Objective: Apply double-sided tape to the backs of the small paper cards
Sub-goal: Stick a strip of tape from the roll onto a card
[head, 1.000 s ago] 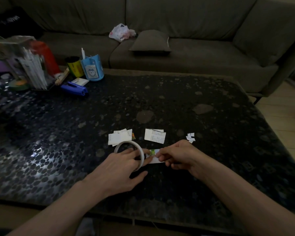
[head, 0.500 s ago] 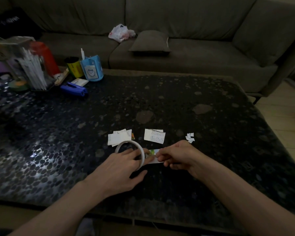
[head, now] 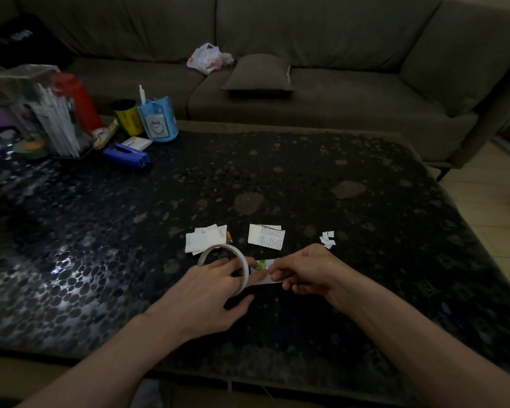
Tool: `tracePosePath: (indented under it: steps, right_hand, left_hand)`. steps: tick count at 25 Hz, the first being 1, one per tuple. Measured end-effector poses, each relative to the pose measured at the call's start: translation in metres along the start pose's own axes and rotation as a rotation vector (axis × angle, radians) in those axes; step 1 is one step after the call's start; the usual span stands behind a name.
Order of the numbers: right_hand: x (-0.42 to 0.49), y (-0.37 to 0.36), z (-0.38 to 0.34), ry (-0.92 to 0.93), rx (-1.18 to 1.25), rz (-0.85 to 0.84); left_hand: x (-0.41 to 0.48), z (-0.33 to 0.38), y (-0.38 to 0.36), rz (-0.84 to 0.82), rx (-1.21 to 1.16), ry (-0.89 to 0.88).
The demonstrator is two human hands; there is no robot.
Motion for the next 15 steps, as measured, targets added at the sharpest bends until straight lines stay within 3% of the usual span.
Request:
tracePosePath:
  steps: [15]
  right_hand:
    - [0.0032,-0.0001,0.0023,-0.009,0.018,0.009]
  left_hand:
    - [0.0032,0.0007,-0.0006,-0.027,0.041,0.001]
Point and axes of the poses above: each hand's wrist, its own x-axis towards the middle knuckle, its own y-axis out of the back of the hand, z = x × y, the point moved 3 cm from there along x, towards the middle knuckle, and after that the axes turned 6 degrees about -x, right-handed, at the moved point
